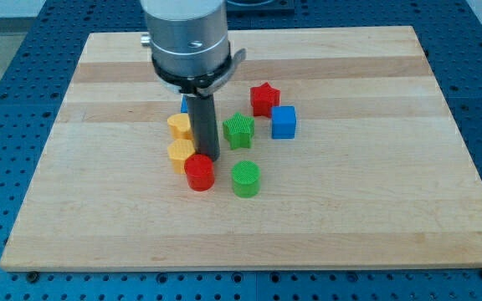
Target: Move the green star down the blue cube
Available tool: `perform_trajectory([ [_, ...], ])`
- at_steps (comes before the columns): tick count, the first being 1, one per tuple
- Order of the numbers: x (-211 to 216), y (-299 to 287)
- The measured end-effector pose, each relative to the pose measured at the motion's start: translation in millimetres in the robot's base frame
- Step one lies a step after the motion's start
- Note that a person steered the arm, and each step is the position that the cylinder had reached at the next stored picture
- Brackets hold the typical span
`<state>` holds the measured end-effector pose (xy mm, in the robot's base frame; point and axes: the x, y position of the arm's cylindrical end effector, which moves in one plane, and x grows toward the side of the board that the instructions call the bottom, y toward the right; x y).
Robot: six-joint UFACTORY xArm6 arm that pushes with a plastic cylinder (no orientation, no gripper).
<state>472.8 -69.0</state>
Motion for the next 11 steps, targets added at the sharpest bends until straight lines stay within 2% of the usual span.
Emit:
perform_trajectory([
  [2,-34.2,3.2],
  [3,-43.4,23.8],
  [5,-38.3,80.3],
  [10,-28.1,127.9],
  [11,-15.5,129.9],
])
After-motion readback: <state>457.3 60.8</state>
